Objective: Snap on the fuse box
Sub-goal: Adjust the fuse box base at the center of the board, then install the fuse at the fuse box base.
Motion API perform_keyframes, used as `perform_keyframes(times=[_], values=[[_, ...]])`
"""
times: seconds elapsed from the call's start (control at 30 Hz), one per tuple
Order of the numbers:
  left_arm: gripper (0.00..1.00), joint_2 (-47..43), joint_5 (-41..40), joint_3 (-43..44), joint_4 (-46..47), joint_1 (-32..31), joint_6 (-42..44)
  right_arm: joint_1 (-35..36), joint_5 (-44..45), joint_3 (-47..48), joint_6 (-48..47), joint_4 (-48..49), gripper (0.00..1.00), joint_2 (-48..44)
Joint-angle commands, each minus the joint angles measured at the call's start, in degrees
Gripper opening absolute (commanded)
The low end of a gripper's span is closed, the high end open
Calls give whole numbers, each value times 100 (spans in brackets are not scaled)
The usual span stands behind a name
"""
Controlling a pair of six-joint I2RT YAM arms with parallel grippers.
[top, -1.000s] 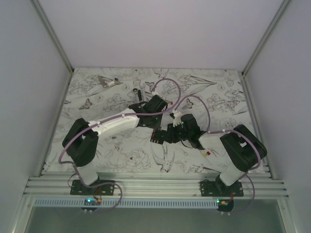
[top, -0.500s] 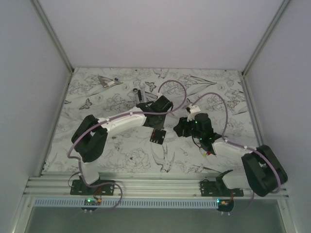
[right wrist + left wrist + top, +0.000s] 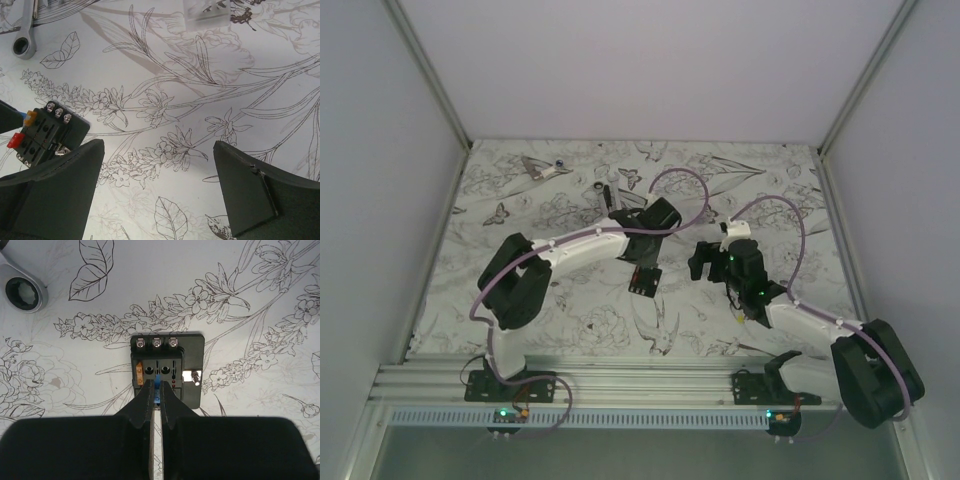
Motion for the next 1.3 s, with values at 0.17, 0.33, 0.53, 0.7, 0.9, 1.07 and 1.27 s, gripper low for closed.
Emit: perform_keyframes(times=[0.17,0.33,0.53,0.7,0.9,1.07,1.27], values=[[0,340,-94,224,-407,-35,76,-39,275,-36,89,32,100,-80],[0,449,-67,279,-426,-35,56,-39,272,-29,83,23,100,-79],[0,513,-51,333,-421,-35,67,-43,247,-26,78,23,100,-78],[0,576,-88,307,-427,-35,23,-43,194,-26,74,32,100,-78],[0,638,-165,302,-416,-35,70,-43,159,-26,63,40,100,-73],[0,657,-168,261,-397,-43,88,-40,125,-26,65,51,100,-63],[0,587,-186,128,-243,-74,91,-39,57,-26,63,74,100,-44]])
